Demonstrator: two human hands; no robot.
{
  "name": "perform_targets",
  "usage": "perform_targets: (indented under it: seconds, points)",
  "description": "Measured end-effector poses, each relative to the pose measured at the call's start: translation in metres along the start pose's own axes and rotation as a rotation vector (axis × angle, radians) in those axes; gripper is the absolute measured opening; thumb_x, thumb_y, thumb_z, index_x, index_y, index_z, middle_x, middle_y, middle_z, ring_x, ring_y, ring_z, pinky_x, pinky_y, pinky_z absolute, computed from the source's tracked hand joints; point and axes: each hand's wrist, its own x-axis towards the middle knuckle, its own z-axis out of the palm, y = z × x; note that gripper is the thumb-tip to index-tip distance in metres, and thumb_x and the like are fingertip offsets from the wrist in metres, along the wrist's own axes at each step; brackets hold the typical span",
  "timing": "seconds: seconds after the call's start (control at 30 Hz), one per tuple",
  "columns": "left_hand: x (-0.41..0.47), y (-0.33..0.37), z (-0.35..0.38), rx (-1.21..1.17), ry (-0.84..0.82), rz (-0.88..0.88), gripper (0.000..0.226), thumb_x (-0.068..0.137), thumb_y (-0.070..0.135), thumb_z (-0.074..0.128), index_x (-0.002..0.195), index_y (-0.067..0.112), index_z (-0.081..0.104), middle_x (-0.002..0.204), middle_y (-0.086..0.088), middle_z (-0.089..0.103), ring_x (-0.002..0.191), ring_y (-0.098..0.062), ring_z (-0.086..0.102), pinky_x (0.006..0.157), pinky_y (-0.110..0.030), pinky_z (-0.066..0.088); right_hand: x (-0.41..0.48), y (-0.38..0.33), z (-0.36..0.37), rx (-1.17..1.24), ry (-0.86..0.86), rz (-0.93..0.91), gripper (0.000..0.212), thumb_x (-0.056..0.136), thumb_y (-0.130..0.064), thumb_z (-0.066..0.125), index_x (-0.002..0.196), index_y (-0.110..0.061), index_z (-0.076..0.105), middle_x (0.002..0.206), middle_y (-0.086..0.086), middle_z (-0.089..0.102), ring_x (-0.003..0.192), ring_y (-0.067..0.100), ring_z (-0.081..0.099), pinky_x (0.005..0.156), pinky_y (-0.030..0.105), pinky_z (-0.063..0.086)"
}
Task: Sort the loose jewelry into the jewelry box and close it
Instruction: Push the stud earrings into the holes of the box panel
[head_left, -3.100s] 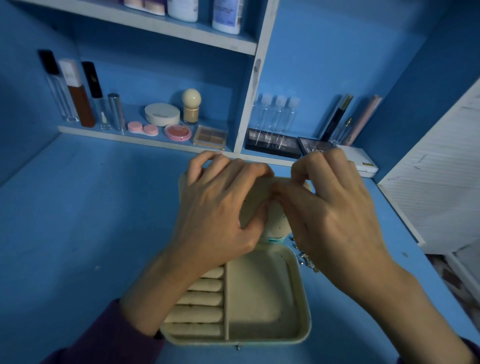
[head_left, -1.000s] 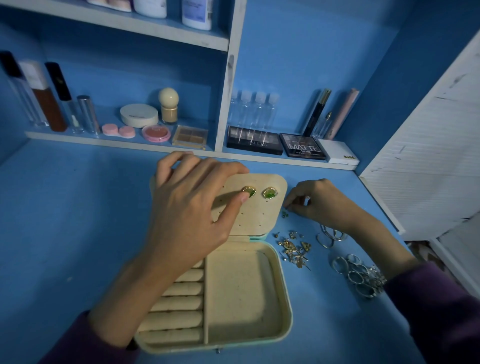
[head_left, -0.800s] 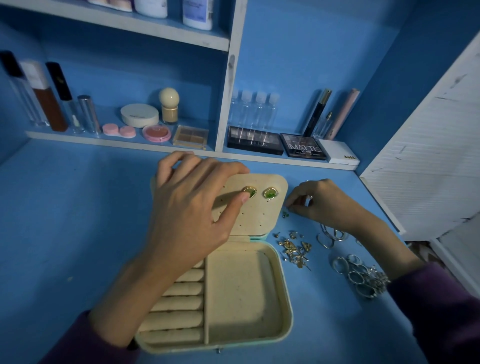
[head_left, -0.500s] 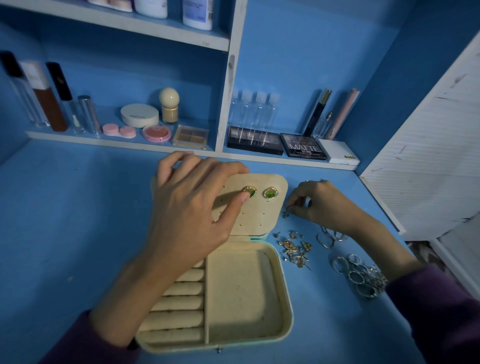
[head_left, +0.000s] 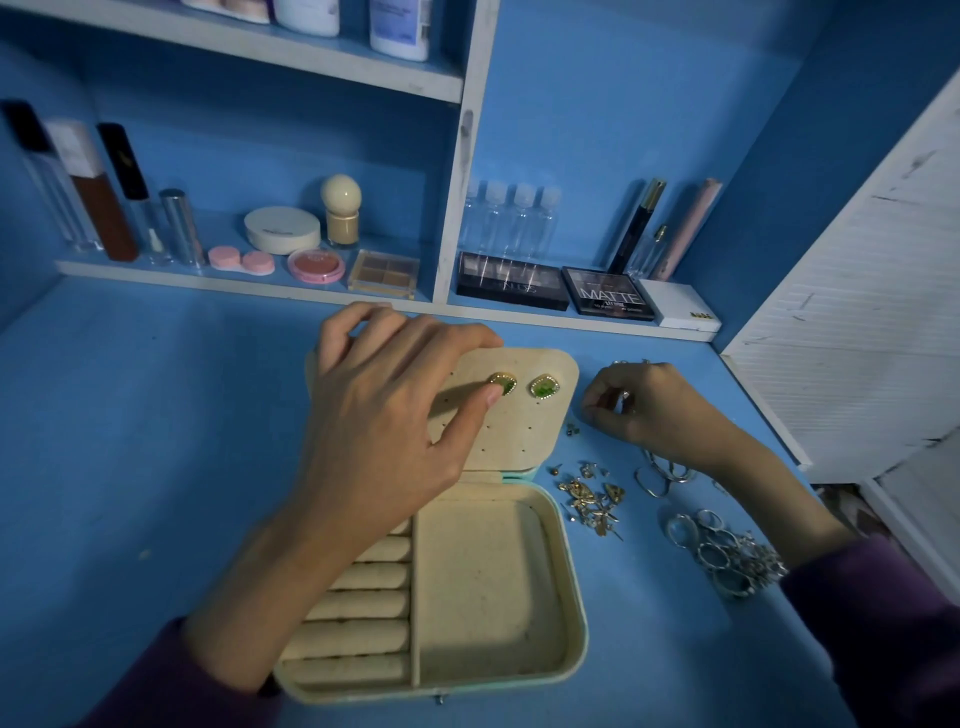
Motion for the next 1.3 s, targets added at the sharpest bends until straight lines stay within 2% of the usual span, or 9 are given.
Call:
perform_targets:
  seconds: [0.17, 0.3, 0.43, 0.6, 0.93, 1.07, 1.2, 1.3]
  points:
    - [0.000, 0.000, 0.000, -0.008, -0.003, -0.001, 0.020, 0.085, 0.030, 0.064, 0.099, 0.016, 0.067, 0.086, 0.005, 0.066, 0.083, -0.020, 0.053, 0.089, -0.030, 0.026, -0.002, 0.006, 0.003, -0.072, 0.000, -0.013, 0.009, 0.077, -0.002, 0.072, 0.078, -0.011, 0.073, 0.071, -0.016, 0.058, 0.065, -0.002, 0.056, 0.064, 0.003, 0.039]
    - [0.000, -0.001, 0.001, -0.001, 0.009, 0.004, 0.019, 0.085, 0.029, 0.065, 0.098, 0.016, 0.067, 0.085, 0.005, 0.066, 0.082, -0.019, 0.052, 0.088, -0.032, 0.028, -0.004, 0.009, 0.001, -0.062, 0.004, -0.040, 0.010, 0.077, -0.003, 0.073, 0.078, -0.013, 0.075, 0.073, -0.012, 0.062, 0.071, -0.004, 0.057, 0.067, 0.007, 0.038]
    - [0.000, -0.001, 0.002, -0.003, 0.020, 0.011, 0.019, 0.085, 0.030, 0.066, 0.098, 0.016, 0.068, 0.083, 0.005, 0.065, 0.081, -0.017, 0.050, 0.089, -0.034, 0.030, -0.006, 0.010, -0.001, -0.051, 0.015, -0.054, 0.012, 0.077, -0.002, 0.073, 0.079, -0.013, 0.076, 0.073, -0.010, 0.064, 0.070, 0.000, 0.058, 0.064, 0.006, 0.041]
    - [0.000, -0.001, 0.001, -0.005, 0.008, 0.007, 0.020, 0.086, 0.031, 0.064, 0.099, 0.016, 0.068, 0.084, 0.005, 0.066, 0.082, -0.018, 0.051, 0.089, -0.033, 0.028, -0.008, 0.008, -0.001, -0.023, 0.033, -0.038, 0.009, 0.078, -0.002, 0.072, 0.080, -0.010, 0.076, 0.074, -0.009, 0.065, 0.069, -0.007, 0.057, 0.065, 0.004, 0.041]
    - [0.000, -0.001, 0.001, -0.009, 0.010, 0.007, 0.020, 0.086, 0.031, 0.064, 0.099, 0.016, 0.068, 0.084, 0.005, 0.066, 0.082, -0.018, 0.051, 0.088, -0.032, 0.028, -0.006, 0.009, 0.000, -0.018, 0.026, -0.036, 0.008, 0.079, -0.003, 0.072, 0.083, -0.009, 0.076, 0.077, -0.002, 0.068, 0.071, -0.005, 0.058, 0.065, 0.004, 0.041]
    - [0.000, -0.001, 0.001, -0.009, 0.013, 0.009, 0.019, 0.086, 0.030, 0.065, 0.099, 0.016, 0.067, 0.084, 0.005, 0.066, 0.082, -0.018, 0.051, 0.088, -0.034, 0.030, -0.005, 0.011, 0.002, -0.041, 0.025, -0.027, 0.009, 0.079, -0.007, 0.072, 0.082, -0.014, 0.077, 0.077, -0.006, 0.068, 0.070, -0.002, 0.057, 0.072, 0.011, 0.035]
    - [0.000, -0.001, 0.001, -0.010, 0.014, 0.011, 0.019, 0.086, 0.030, 0.064, 0.099, 0.016, 0.067, 0.085, 0.005, 0.066, 0.082, -0.018, 0.051, 0.088, -0.035, 0.030, -0.004, 0.011, 0.002, -0.052, 0.027, -0.021, 0.009, 0.080, -0.009, 0.071, 0.083, -0.016, 0.077, 0.076, -0.011, 0.065, 0.072, 0.001, 0.057, 0.077, 0.025, 0.037]
    - [0.000, -0.001, 0.001, -0.010, 0.016, 0.011, 0.019, 0.085, 0.030, 0.065, 0.098, 0.016, 0.068, 0.085, 0.006, 0.066, 0.083, -0.018, 0.051, 0.088, -0.034, 0.029, -0.003, 0.011, 0.003, -0.052, 0.037, -0.021, 0.010, 0.079, -0.007, 0.071, 0.081, -0.016, 0.077, 0.074, -0.013, 0.063, 0.068, 0.001, 0.056, 0.077, 0.029, 0.038]
